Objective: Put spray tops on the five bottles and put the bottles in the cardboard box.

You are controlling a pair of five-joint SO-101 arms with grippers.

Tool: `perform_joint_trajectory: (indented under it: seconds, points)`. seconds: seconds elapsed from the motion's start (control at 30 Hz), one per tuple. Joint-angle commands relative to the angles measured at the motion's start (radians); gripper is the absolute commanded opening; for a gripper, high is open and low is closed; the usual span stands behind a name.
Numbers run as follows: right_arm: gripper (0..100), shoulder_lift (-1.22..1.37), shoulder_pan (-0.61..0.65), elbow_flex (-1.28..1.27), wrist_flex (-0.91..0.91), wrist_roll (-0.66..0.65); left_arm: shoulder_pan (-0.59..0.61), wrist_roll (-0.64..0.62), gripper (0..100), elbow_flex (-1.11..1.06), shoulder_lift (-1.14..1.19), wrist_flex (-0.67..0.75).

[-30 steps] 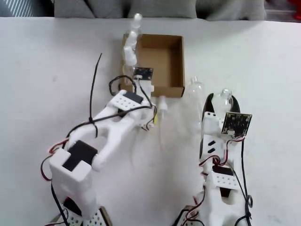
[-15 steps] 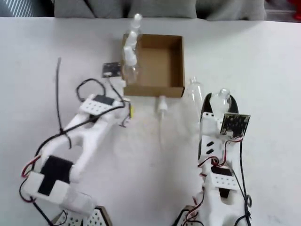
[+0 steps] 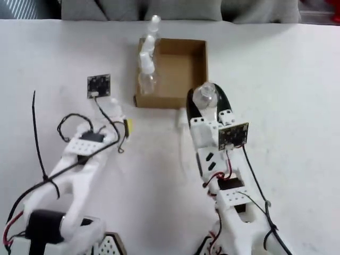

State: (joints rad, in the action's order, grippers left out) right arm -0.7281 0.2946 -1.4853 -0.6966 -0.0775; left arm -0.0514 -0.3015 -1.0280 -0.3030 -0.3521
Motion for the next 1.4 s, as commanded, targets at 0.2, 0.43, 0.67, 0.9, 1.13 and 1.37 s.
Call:
perform_joint_trajectory:
  seconds: [0.2,0.43,0.67,0.9,1.13,1.37]
  points:
    - [1.5,-0.030,0.068,-0.153,-0.197,0.009,0.008,-0.002,7,-0.107,-0.208,0.222]
    - [1.5,-0.042,0.062,-0.190,-0.165,0.068,-0.001,0.000,7,-0.044,-0.375,0.315]
    - [1.5,-0.033,0.076,-0.190,-0.143,0.072,-0.130,0.005,7,0.143,-0.630,0.298]
    - [1.5,-0.041,0.134,-0.190,-0.045,0.072,-0.283,0.005,7,0.505,-0.639,0.075]
    - [1.5,-0.041,0.168,-0.190,-0.004,0.066,-0.392,0.006,7,0.810,-0.427,-0.078]
    - [1.5,-0.041,0.171,-0.190,-0.004,0.064,-0.443,0.101,7,0.888,-0.280,-0.115]
